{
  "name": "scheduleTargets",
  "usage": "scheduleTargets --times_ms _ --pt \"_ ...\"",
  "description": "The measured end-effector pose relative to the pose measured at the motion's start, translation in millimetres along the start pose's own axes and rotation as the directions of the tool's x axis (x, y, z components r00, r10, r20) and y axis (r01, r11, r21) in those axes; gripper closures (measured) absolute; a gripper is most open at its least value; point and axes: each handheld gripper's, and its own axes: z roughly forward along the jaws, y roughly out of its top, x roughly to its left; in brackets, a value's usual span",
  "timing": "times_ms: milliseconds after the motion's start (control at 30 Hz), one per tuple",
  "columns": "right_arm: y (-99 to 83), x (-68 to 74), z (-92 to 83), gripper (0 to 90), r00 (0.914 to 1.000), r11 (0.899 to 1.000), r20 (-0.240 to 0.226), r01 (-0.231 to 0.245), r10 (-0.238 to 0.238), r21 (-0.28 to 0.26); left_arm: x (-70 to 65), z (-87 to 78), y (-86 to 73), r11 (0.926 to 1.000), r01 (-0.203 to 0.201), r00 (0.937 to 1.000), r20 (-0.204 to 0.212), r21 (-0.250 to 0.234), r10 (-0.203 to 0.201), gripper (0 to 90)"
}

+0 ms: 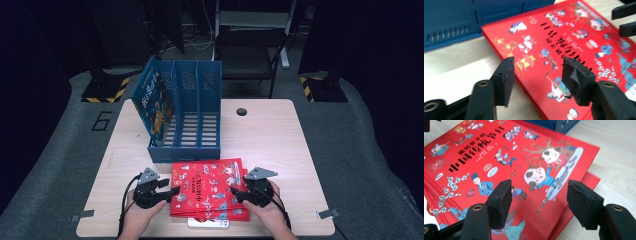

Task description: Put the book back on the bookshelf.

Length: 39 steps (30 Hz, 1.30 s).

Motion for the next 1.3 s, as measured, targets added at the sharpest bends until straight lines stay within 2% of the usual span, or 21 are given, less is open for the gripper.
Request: scheduleTargets --times_ms 67,200,233,267,300,333,400,500,600,767,800,833,867,900,933,967,1000,1033,1167,1200,1300 --pt "-1.6 -1.6 2.7 33.9 0.9992 0.999 -0.007 -0.038 0.039 0.020 0.7 2.3 -0.6 0.9999 0.010 0.9999 0.002 0.013 -0.010 46.6" --pt "-2.9 -4.4 2.6 34.0 0.9975 0.997 -0.004 -0.070 0.071 0.024 -1.9 5.4 -1.9 0.9998 0.007 1.0000 -0.006 0.017 -0.006 45.9" --pt "-3.8 -5.0 2.2 34.0 0.9977 0.997 -0.007 -0.068 0.068 0.032 -1.7 5.7 -2.1 0.9995 0.001 1.0000 -0.004 0.033 -0.001 45.0" --pt "-3.9 -3.5 2.5 33.9 0.9961 0.995 -0.005 -0.088 0.088 0.035 -1.8 7.4 -2.8 0.9995 0.000 1.0000 -0.005 0.031 0.000 44.3" --pt "-4.3 -4.4 2.2 33.9 0.9976 0.997 -0.012 -0.067 0.068 0.045 -1.3 7.7 -2.9 0.9990 0.005 1.0000 0.001 0.044 -0.005 43.6" --pt "-4.5 -3.1 2.5 33.8 0.9973 0.996 -0.009 -0.072 0.073 0.045 -0.8 9.0 -3.7 0.9992 0.011 0.9999 -0.007 0.038 -0.011 42.9" --pt "-5.3 -1.7 2.2 32.4 0.9973 0.995 -0.007 -0.073 0.074 0.064 1.6 9.1 -5.1 0.9980 0.041 0.9990 0.017 0.048 -0.042 40.8" --pt "-7.7 0.8 1.5 25.9 0.9929 0.988 -0.023 -0.114 0.117 0.101 0.4 9.4 -10.3 0.9939 0.101 0.9929 0.058 0.044 -0.104 40.3" --pt "-12.2 4.1 -4.1 27.0 0.9941 0.987 -0.031 -0.099 0.104 0.123 -1.2 8.3 -13.6 0.9947 0.080 0.9953 0.050 0.064 -0.083 40.0" --pt "-19.7 7.7 -13.1 29.1 0.9889 0.983 -0.061 -0.127 0.136 0.136 -3.6 8.5 -16.8 0.9944 0.063 0.9972 0.033 0.084 -0.066 39.3" --pt "-21.5 7.8 -13.7 29.8 0.9899 0.984 -0.061 -0.119 0.128 0.134 -3.8 8.5 -18.1 0.9942 0.059 0.9974 0.037 0.090 -0.062 39.3" --pt "-23.1 7.7 -13.8 29.8 0.9907 0.984 -0.061 -0.112 0.121 0.140 -3.8 8.6 -19.6 0.9940 0.066 0.9968 0.040 0.087 -0.069 39.0" --pt "-24.2 8.9 -14.4 30.0 0.9886 0.981 -0.060 -0.128 0.138 0.146 -2.5 8.4 -20.4 0.9932 0.076 0.9954 0.051 0.088 -0.081 39.2" --pt "-24.4 7.2 -13.8 30.0 0.9905 0.984 -0.064 -0.112 0.122 0.136 -2.5 9.6 -21.2 0.9922 0.096 0.9932 0.059 0.079 -0.101 39.4" --pt "-24.2 7.6 -13.6 29.9 0.9897 0.984 -0.066 -0.117 0.127 0.137 -2.4 10.0 -21.2 0.9917 0.100 0.9926 0.061 0.081 -0.105 39.5" --pt "-24.1 7.3 -13.3 29.9 0.9906 0.985 -0.064 -0.111 0.121 0.133 -2.2 9.9 -20.6 0.9926 0.088 0.9938 0.060 0.084 -0.093 39.5" --pt "-23.9 8.9 -14.2 29.8 0.9891 0.982 -0.058 -0.126 0.135 0.144 -1.6 10.1 -20.4 0.9940 0.069 0.9955 0.060 0.085 -0.074 39.0" --pt "-24.2 8.5 -13.3 29.6 0.9918 0.986 -0.055 -0.107 0.115 0.129 -1.5 10.1 -20.6 0.9939 0.069 0.9953 0.062 0.086 -0.074 38.7" --pt "-23.5 10.0 -13.7 29.8 0.9917 0.985 -0.051 -0.110 0.118 0.134 -3.4 10.5 -20.0 0.9929 0.083 0.9943 0.061 0.086 -0.088 38.6" --pt "-23.6 10.0 -13.8 29.7 0.9917 0.985 -0.051 -0.111 0.118 0.133 -2.0 9.8 -19.7 0.9934 0.063 0.9958 0.059 0.095 -0.069 38.6" --pt "-23.4 10.7 -14.3 29.8 0.9903 0.983 -0.050 -0.122 0.129 0.137 -2.2 9.6 -19.6 0.9933 0.065 0.9957 0.060 0.095 -0.071 38.7"
